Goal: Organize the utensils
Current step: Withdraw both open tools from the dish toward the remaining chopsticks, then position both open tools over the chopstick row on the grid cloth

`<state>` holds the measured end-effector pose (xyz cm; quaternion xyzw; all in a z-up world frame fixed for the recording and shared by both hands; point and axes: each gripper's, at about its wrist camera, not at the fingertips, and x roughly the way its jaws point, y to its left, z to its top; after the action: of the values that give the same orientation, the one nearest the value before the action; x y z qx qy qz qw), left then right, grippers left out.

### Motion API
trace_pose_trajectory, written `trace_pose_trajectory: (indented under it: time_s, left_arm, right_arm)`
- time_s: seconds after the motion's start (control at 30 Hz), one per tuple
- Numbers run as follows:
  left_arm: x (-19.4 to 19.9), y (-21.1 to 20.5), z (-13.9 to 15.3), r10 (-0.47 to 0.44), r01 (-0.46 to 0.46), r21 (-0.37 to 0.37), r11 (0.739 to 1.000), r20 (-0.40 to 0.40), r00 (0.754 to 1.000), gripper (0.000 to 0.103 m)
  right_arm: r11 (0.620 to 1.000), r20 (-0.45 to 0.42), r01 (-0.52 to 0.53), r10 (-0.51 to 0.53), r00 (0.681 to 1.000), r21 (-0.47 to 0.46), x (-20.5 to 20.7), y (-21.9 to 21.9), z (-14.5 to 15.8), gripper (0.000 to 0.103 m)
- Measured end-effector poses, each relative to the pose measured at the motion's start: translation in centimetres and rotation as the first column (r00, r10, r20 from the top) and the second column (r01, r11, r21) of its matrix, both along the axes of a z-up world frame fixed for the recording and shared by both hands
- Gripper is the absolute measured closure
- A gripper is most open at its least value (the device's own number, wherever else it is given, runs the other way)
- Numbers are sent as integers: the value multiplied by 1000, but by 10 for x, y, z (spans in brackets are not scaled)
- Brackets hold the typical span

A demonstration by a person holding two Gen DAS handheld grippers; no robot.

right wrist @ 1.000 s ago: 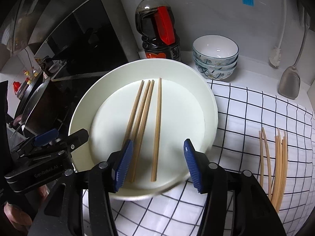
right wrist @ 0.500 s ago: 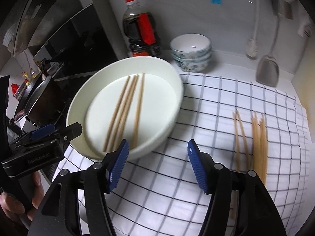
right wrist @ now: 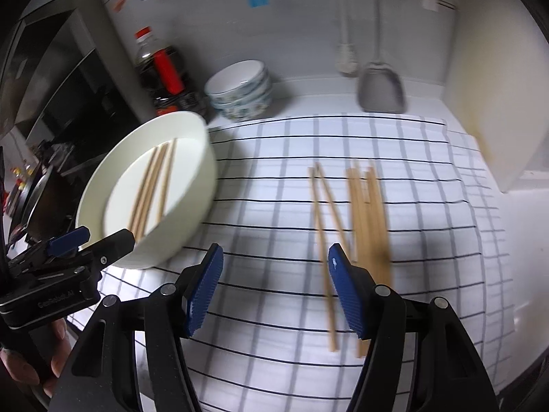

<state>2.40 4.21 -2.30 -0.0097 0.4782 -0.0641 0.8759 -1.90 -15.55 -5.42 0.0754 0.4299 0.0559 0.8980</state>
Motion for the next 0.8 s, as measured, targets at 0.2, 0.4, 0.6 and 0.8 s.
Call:
trace_pose_trajectory:
  time_s: [0.2,0.4,0.6,0.8]
  left_arm:
    - [-1,-31,-5,-45,45,-12,999,6,999,10]
    - [-1,-60,-13,-80,80,2,997,9,997,10]
    - [0,-84,-29,-94,94,13,996,1,996,10]
    - [1,-103,-52,-83,84,13,996,-13,996,10]
  right_arm:
    - [998,1,53,-53,999,-21,-12,-33,-7,41]
    - [995,-3,98,-98,995,-26,-19,-62,-20,41]
    - [992,-12,125,-125,992,-28,-21,-87,-38,41]
    - [991,-30,124,-126,992,-56,-16,-102,-62,41]
